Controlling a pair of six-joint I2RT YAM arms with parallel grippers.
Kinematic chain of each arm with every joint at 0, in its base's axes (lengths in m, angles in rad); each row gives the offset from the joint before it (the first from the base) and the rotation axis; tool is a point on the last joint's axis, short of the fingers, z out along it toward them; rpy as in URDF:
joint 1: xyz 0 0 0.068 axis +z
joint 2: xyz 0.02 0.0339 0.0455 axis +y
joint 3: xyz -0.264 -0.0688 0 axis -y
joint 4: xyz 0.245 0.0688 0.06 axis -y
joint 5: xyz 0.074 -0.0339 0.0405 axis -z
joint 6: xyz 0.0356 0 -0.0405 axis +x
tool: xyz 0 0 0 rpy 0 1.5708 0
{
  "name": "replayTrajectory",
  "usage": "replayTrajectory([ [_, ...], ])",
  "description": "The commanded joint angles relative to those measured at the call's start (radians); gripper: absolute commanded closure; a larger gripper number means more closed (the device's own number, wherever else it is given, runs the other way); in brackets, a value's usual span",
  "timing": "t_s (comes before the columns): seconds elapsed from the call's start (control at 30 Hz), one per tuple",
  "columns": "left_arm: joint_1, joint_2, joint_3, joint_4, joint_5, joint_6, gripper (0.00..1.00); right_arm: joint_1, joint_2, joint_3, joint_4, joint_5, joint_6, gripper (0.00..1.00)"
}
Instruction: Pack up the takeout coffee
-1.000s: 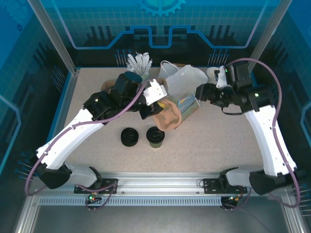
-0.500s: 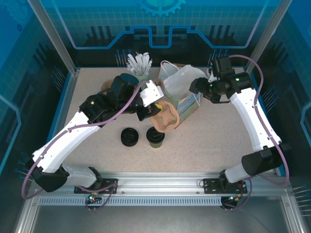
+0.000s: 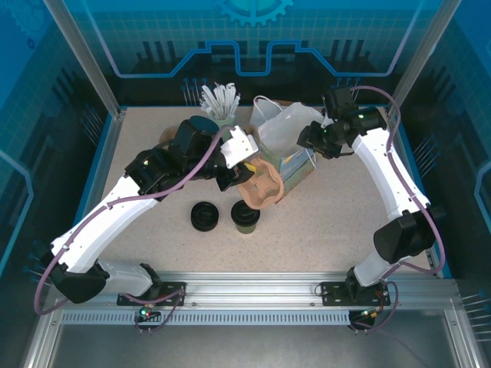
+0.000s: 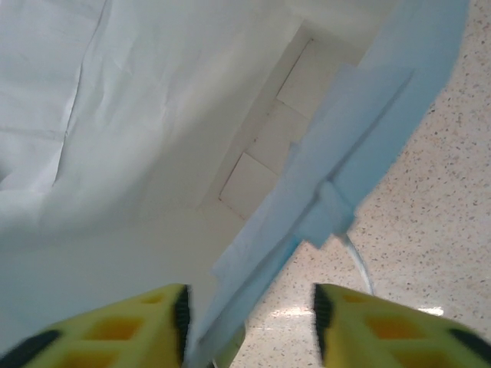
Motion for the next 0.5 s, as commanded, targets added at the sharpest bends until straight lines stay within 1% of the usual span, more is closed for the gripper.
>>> replayTrajectory([
  [0.0, 0.006, -0.026, -0.003, 0.014, 0.023, -0.03, 0.69, 0.009, -0.022, 0.03, -0.024, -0.01, -0.017, 0.68],
  [0.07, 0.004, -0.023, 0.002, 0.024, 0.043, -0.049, 0.7, 0.01, -0.045, 0.025, -0.032, 0.005, -0.03, 0.79],
  [0.2, -0.005, -0.014, 0.012, 0.041, 0.074, -0.071, 0.7, 0.01, -0.09, 0.023, -0.071, 0.034, -0.055, 0.91],
  [0.3, -0.017, -0.005, 0.029, 0.05, 0.09, -0.083, 0.69, 0.009, -0.119, 0.024, -0.104, 0.048, -0.074, 0.96],
  [0.47, -0.037, 0.026, 0.084, 0.048, 0.134, -0.092, 0.69, 0.008, -0.148, 0.025, -0.16, 0.021, -0.114, 1.0],
])
